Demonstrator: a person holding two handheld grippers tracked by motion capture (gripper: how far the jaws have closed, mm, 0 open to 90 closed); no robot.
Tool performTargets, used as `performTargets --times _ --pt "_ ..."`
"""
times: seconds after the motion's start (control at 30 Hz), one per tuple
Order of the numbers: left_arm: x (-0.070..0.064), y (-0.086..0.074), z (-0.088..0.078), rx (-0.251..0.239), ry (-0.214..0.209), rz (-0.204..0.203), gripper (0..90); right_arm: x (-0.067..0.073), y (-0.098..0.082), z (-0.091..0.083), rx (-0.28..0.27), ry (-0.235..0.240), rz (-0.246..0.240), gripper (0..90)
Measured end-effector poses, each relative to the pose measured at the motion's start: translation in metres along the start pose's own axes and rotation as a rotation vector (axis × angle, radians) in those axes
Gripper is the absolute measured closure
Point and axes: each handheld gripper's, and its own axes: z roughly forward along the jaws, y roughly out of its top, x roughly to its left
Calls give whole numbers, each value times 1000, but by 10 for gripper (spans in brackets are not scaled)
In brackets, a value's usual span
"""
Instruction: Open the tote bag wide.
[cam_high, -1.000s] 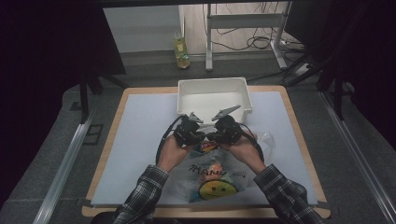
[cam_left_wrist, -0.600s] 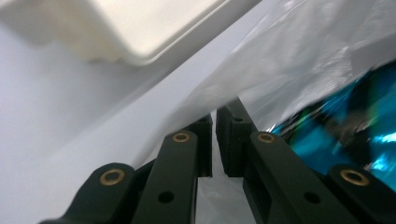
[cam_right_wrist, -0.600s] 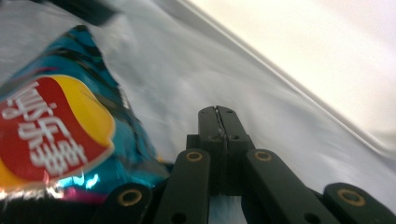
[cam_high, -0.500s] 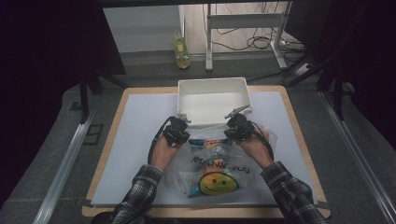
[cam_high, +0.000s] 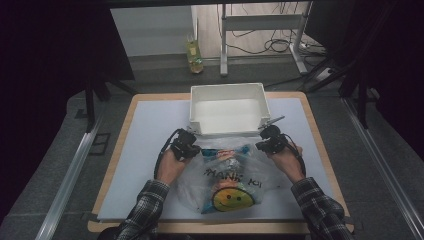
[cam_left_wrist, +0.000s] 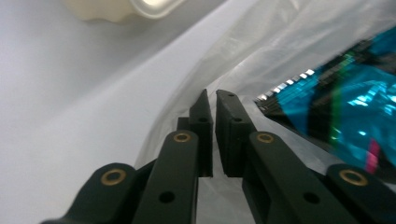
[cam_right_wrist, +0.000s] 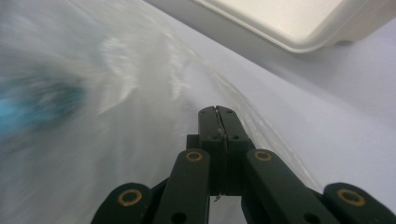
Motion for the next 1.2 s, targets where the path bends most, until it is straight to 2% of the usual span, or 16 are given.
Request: performTargets --times 0.03,0.07,0.1,0.17,0.2,0.23,0.3,0.4,0.5,0.6,0.63,0.9,0.97,1.03,1.1,1.2 --pt "-1 -3 -4 -5 -22 5 875 4 -1 -16 -59 33 1 891" --pt "-1 -3 -4 -5 -22 5 876 4 -1 -16 -59 33 1 891" --pt "-4 -5 -7 -17 -31 1 877 11 1 -34 -111 69 1 892" --pt "-6 -6 -9 -21 -35 4 876 16 3 -43 -135 88 -2 891" --pt "-9 -8 -12 -25 -41 10 876 28 6 -56 -165 133 -22 891" --pt "-9 -8 -12 -25 -41 10 874 35 7 -59 -174 155 -37 891" --pt "-12 -10 -13 -33 -47 12 873 51 7 -60 -156 178 -77 891" --pt "-13 -13 -14 -33 -44 13 870 65 0 -47 -51 137 -117 891" --pt "-11 -14 -12 -38 -46 7 865 57 -9 -31 15 70 -103 891" --pt "-10 -14 -7 -39 -53 -4 865 48 -10 -22 18 58 -81 891" --pt "-11 -13 -5 -37 -50 -2 865 40 -7 -17 17 26 -65 891" --pt "-12 -7 1 -28 -46 5 862 14 15 5 -3 21 14 888" --pt "-12 -7 2 -27 -46 6 862 12 16 9 3 19 22 888" --pt "-12 -7 4 -22 -50 6 862 5 17 22 41 -11 34 890" --pt "-12 -8 6 -16 -46 7 862 0 15 30 59 -11 49 891" --pt "-9 -10 8 -13 -39 2 862 -4 15 32 54 2 62 892"
